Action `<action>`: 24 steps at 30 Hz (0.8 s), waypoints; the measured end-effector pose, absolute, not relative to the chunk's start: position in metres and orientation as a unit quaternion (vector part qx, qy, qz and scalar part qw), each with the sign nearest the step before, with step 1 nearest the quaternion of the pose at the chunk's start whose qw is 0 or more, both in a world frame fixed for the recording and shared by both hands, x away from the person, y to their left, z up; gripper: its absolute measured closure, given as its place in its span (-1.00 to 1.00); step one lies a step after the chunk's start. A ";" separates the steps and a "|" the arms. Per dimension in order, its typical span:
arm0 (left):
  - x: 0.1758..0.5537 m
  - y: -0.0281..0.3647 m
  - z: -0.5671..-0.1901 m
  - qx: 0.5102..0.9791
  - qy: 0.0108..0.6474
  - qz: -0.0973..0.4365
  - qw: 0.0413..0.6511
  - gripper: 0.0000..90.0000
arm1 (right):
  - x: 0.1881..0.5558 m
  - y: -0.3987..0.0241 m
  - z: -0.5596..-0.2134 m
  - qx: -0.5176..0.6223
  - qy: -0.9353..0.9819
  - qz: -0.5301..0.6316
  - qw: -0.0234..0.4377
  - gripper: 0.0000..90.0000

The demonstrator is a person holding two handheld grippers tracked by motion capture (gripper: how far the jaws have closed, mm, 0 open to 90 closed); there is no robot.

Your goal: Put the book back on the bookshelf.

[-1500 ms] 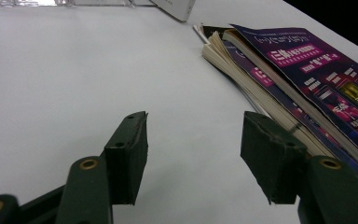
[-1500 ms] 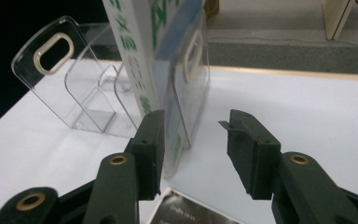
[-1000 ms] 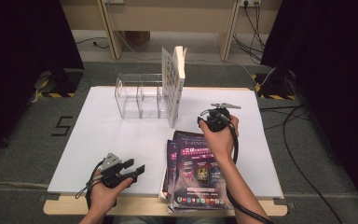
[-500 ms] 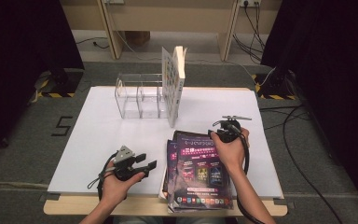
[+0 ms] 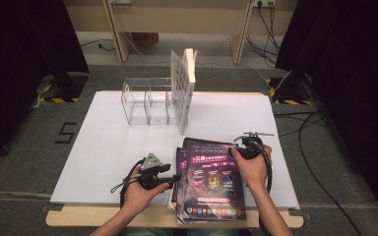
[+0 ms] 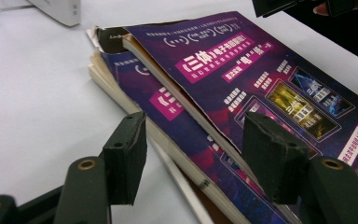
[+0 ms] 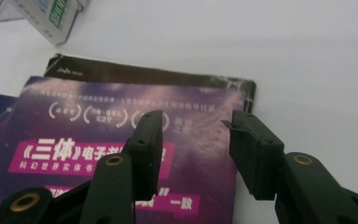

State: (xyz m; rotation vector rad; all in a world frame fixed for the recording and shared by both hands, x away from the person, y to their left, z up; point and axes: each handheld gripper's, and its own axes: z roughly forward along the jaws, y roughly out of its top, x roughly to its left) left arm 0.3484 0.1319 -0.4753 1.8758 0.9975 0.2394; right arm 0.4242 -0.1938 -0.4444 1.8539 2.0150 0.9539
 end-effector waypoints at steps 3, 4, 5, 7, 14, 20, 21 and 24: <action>0.349 0.127 -0.477 0.774 0.405 0.094 0.477 -0.12 | 0.421 -0.198 -0.451 0.643 0.686 0.322 0.113 0.22; 0.349 0.126 -0.478 0.775 0.405 0.092 0.476 -0.12 | 0.420 -0.199 -0.452 0.646 0.684 0.321 0.111 0.22; 0.350 0.124 -0.479 0.777 0.404 0.092 0.474 -0.12 | 0.419 -0.201 -0.454 0.646 0.684 0.320 0.110 0.21; 0.350 0.121 -0.481 0.780 0.402 0.089 0.471 -0.12 | 0.416 -0.203 -0.459 0.649 0.683 0.317 0.105 0.21; 0.351 0.113 -0.484 0.786 0.401 0.083 0.463 -0.12 | 0.414 -0.208 -0.466 0.657 0.675 0.325 0.089 0.18; 0.352 0.113 -0.485 0.785 0.404 0.084 0.462 -0.13 | 0.410 -0.206 -0.469 0.656 0.669 0.340 0.081 0.18; 0.352 0.113 -0.485 0.785 0.404 0.084 0.462 -0.13 | 0.410 -0.206 -0.469 0.656 0.669 0.340 0.081 0.18; 0.352 0.113 -0.485 0.787 0.403 0.084 0.459 -0.13 | 0.409 -0.204 -0.470 0.656 0.669 0.340 0.076 0.14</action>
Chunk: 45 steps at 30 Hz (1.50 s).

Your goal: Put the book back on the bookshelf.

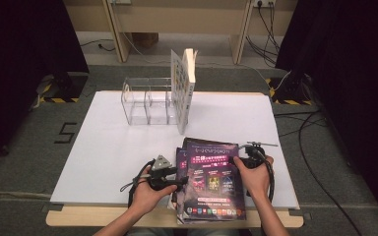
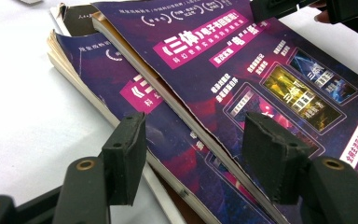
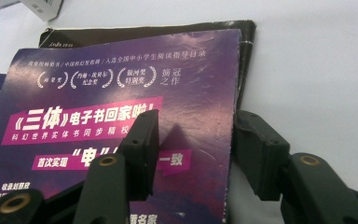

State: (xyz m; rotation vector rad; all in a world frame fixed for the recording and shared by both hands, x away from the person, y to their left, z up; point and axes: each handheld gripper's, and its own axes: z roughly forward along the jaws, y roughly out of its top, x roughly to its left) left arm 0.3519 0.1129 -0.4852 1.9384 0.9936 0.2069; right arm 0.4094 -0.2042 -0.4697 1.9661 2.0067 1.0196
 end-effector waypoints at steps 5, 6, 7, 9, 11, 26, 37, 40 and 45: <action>0.352 0.113 -0.486 0.789 0.403 0.084 0.456 -0.13 | 0.409 -0.205 -0.473 0.661 0.660 0.350 0.070 0.10; 0.352 0.112 -0.486 0.790 0.403 0.084 0.455 -0.13 | 0.409 -0.206 -0.474 0.663 0.656 0.354 0.065 0.07; 0.352 0.112 -0.486 0.790 0.403 0.085 0.454 -0.12 | 0.410 -0.206 -0.475 0.667 0.650 0.358 0.055 0.06; 0.352 0.112 -0.486 0.791 0.403 0.085 0.453 -0.12 | 0.409 -0.206 -0.476 0.666 0.651 0.359 0.057 0.06; 0.352 0.112 -0.486 0.792 0.403 0.088 0.451 -0.10 | 0.410 -0.205 -0.476 0.665 0.651 0.360 0.059 0.05; 0.353 0.106 -0.485 0.802 0.397 0.096 0.435 0.03 | 0.411 -0.207 -0.471 0.685 0.634 0.355 0.050 0.25; 0.343 0.088 -0.485 0.808 0.390 0.090 0.432 0.10 | 0.410 -0.206 -0.465 0.676 0.646 0.349 0.056 0.36; 0.346 0.095 -0.478 0.798 0.406 0.104 0.434 0.05 | 0.411 -0.208 -0.468 0.676 0.647 0.351 0.047 0.30; 0.354 0.105 -0.476 0.787 0.431 0.085 0.432 0.00 | 0.412 -0.207 -0.470 0.677 0.648 0.347 0.040 0.20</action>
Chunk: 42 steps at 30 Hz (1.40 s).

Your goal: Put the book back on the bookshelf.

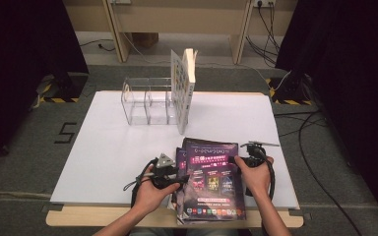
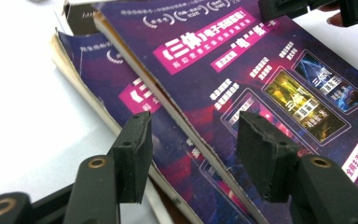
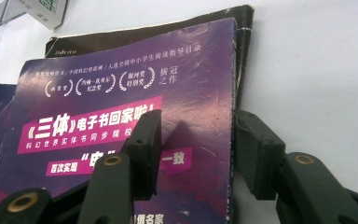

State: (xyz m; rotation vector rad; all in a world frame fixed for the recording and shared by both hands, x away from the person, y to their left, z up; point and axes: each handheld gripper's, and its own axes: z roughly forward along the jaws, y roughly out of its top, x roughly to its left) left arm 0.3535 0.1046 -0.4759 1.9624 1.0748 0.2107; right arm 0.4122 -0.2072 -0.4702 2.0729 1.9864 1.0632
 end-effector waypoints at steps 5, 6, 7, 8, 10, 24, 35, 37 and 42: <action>0.355 0.099 -0.478 0.791 0.424 0.079 0.435 -0.01 | 0.411 -0.208 -0.472 0.677 0.647 0.350 0.029 0.16; 0.355 0.097 -0.479 0.790 0.425 0.076 0.435 -0.01 | 0.411 -0.209 -0.472 0.682 0.643 0.349 0.022 0.16; 0.356 0.095 -0.479 0.790 0.426 0.071 0.435 -0.01 | 0.411 -0.210 -0.473 0.680 0.644 0.351 0.020 0.16; 0.357 0.094 -0.480 0.792 0.426 0.066 0.432 -0.01 | 0.411 -0.210 -0.473 0.679 0.644 0.351 0.019 0.15; 0.358 0.091 -0.481 0.794 0.426 0.066 0.429 -0.02 | 0.412 -0.210 -0.472 0.677 0.646 0.350 0.018 0.15; 0.360 0.079 -0.478 0.811 0.413 0.071 0.407 0.02 | 0.414 -0.213 -0.471 0.684 0.642 0.348 0.004 0.23; 0.359 0.081 -0.478 0.813 0.414 0.071 0.404 0.04 | 0.407 -0.216 -0.454 0.676 0.633 0.377 0.003 0.40; 0.359 0.081 -0.478 0.813 0.413 0.071 0.405 0.03 | 0.405 -0.215 -0.450 0.671 0.636 0.381 0.006 0.41; 0.358 0.081 -0.478 0.813 0.411 0.078 0.404 0.02 | 0.402 -0.214 -0.445 0.668 0.628 0.399 -0.002 0.46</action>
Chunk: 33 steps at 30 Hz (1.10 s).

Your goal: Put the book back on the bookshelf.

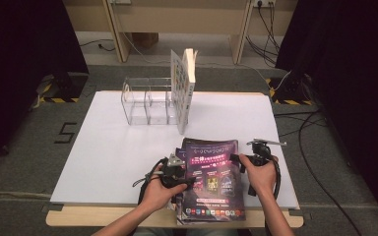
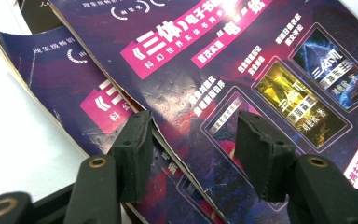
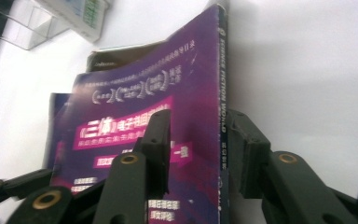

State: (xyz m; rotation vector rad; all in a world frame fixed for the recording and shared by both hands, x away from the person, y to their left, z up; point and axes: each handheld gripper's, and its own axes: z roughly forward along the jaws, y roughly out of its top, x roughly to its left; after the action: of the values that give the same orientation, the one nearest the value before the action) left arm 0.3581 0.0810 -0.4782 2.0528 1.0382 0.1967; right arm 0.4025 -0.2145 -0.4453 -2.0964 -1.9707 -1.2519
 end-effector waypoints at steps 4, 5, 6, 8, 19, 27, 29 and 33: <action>0.358 0.082 -0.477 0.811 0.416 0.074 0.404 0.02 | 0.402 -0.208 -0.431 -0.648 -0.644 -0.407 0.009 0.43; 0.358 0.083 -0.478 0.810 0.418 0.073 0.406 0.02 | 0.402 -0.206 -0.429 -0.645 -0.646 -0.408 0.012 0.42; 0.358 0.083 -0.478 0.808 0.419 0.073 0.408 0.02 | 0.403 -0.204 -0.428 -0.643 -0.648 -0.409 0.016 0.42; 0.357 0.083 -0.479 0.808 0.416 0.077 0.410 0.02 | 0.406 -0.200 -0.428 -0.638 -0.656 -0.403 0.022 0.39; 0.356 0.082 -0.479 0.812 0.410 0.082 0.407 0.03 | 0.422 -0.194 -0.437 -0.638 -0.680 -0.361 0.030 0.47; 0.356 0.083 -0.479 0.811 0.410 0.080 0.409 0.02 | 0.425 -0.196 -0.434 -0.638 -0.686 -0.349 0.031 0.87; 0.356 0.087 -0.478 0.807 0.414 0.074 0.416 0.02 | 0.423 -0.195 -0.431 -0.633 -0.688 -0.354 0.025 0.88; 0.354 0.092 -0.475 0.798 0.415 0.072 0.430 0.03 | 0.420 -0.194 -0.427 -0.627 -0.689 -0.364 0.022 0.88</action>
State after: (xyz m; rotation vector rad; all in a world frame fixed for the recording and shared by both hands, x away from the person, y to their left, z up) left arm 0.3542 0.0923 -0.4749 1.9922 1.0360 0.1798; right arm 0.4198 -0.1944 -0.4271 -1.9428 -2.1334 -1.1268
